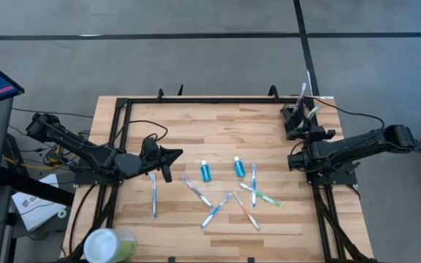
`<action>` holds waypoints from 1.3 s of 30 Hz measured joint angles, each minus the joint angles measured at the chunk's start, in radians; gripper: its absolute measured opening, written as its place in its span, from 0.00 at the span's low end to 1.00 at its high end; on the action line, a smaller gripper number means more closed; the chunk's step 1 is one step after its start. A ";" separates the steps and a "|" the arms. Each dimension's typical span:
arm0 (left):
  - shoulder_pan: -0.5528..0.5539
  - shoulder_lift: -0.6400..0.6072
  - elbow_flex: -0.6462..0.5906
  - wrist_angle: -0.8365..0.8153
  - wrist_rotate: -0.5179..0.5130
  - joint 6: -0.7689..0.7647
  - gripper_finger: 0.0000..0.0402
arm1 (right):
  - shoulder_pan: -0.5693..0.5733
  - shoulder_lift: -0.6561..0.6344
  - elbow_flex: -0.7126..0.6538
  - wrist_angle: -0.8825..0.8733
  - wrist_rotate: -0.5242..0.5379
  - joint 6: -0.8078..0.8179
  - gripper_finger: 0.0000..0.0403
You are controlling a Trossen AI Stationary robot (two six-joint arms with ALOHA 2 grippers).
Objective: Pick & Place toothbrushing station
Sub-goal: Put the top green toothbrush into the left section of wire organizer
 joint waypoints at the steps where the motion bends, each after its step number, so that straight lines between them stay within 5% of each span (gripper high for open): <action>1: 0.000 0.000 0.000 0.000 0.000 -0.001 0.00 | -0.001 0.000 0.000 0.001 0.000 0.001 0.00; 30: 0.001 0.028 0.001 0.003 -0.024 -0.035 0.00 | -0.020 0.006 0.022 0.018 0.002 -0.034 0.00; 39: 0.002 0.048 0.001 0.017 -0.039 -0.059 0.00 | -0.033 0.014 0.055 0.087 0.002 -0.162 0.02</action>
